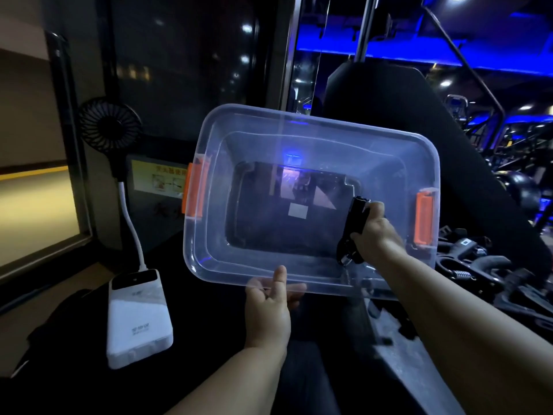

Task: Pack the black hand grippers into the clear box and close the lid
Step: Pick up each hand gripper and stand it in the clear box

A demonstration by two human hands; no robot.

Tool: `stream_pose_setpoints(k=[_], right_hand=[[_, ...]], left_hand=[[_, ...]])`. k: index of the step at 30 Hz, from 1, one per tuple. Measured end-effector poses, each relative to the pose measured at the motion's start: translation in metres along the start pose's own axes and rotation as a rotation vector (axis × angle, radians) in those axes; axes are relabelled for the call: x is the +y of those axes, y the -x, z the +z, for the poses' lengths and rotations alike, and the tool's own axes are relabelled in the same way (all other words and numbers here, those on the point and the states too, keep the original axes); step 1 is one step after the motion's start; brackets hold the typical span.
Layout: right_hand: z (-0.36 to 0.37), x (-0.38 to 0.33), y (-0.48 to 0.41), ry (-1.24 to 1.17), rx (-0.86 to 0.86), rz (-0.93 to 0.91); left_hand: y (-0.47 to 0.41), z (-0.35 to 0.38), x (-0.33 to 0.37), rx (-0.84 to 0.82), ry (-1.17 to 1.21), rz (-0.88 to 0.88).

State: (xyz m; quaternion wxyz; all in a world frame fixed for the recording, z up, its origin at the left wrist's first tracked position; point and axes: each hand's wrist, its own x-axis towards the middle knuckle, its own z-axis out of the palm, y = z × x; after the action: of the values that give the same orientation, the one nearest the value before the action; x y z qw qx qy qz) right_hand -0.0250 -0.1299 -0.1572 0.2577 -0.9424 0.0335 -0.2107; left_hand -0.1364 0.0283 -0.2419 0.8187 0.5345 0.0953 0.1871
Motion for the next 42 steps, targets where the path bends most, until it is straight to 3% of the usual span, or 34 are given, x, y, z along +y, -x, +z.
stream_pose_setpoints(k=[10,17,20,22,28,42], right_hand=[[0.009,-0.003,-0.032,0.123,-0.015,0.009],[0.012,0.000,-0.034,0.437,0.154,-0.181],[0.014,0.003,-0.037,0.691,0.226,-0.286],[0.015,0.005,-0.041,0.784,0.191,-0.345],[0.021,0.018,-0.042,0.753,-0.074,-0.270],[0.021,0.017,-0.039,0.887,-0.078,-0.418]], left_hand=[[-0.001,0.000,-0.001,0.009,0.024,-0.034],[-0.001,0.000,-0.001,0.015,-0.010,-0.017],[-0.002,0.001,-0.001,0.013,-0.010,-0.017],[-0.002,0.001,-0.001,0.013,0.002,-0.022],[-0.002,0.002,-0.001,0.013,-0.012,-0.003],[-0.004,0.002,-0.006,0.043,0.001,-0.009]])
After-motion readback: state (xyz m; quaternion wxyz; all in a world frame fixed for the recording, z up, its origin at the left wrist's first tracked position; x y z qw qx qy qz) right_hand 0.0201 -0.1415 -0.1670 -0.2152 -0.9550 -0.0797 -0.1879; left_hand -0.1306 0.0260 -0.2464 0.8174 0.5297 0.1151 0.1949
